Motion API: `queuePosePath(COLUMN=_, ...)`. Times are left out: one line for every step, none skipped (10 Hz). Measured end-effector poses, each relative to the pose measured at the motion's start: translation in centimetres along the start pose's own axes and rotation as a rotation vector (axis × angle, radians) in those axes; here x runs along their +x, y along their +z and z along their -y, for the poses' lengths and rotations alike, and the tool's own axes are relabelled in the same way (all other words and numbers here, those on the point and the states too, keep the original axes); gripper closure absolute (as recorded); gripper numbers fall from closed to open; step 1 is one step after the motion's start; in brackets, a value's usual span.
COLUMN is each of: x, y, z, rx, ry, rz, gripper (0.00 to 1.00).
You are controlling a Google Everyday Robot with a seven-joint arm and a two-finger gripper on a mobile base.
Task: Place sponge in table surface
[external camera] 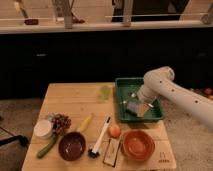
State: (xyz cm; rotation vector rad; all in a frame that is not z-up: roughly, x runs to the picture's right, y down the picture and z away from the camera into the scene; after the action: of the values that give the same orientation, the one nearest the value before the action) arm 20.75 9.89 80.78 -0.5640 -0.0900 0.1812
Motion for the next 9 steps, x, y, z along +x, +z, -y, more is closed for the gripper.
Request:
queuePosePath(x=-0.2, y=0.2, z=0.4, rx=0.005, ry=0.001, rz=0.002, gripper=0.20)
queuePosePath(x=-0.4, y=0.5, z=0.8, rx=0.009, ry=0.002, rz=0.002, gripper=0.22)
queuePosePath(x=-0.5, y=0.5, z=1.0, rx=0.013, ry=0.004, rz=-0.001, gripper=0.27)
queuePosePath(x=-0.9, y=0.4, z=1.2, rx=0.017, ry=0.004, rz=-0.006, gripper=0.36)
queuePosePath(x=-1.5, y=0.5, z=1.4, rx=0.016, ry=0.006, rz=-0.003, gripper=0.43)
queuePosePath(x=-1.6, y=0.7, z=1.3, rx=0.014, ry=0.008, rz=-0.004, gripper=0.48)
queuePosePath(x=-1.9, y=0.6, z=1.5, rx=0.017, ry=0.011, rz=-0.003, gripper=0.52)
queuePosePath(x=-2.0, y=0.6, z=1.8, rx=0.020, ry=0.012, rz=-0.003, gripper=0.53)
queuePosePath(x=-2.2, y=0.6, z=1.9, rx=0.020, ry=0.007, rz=-0.005, gripper=0.57)
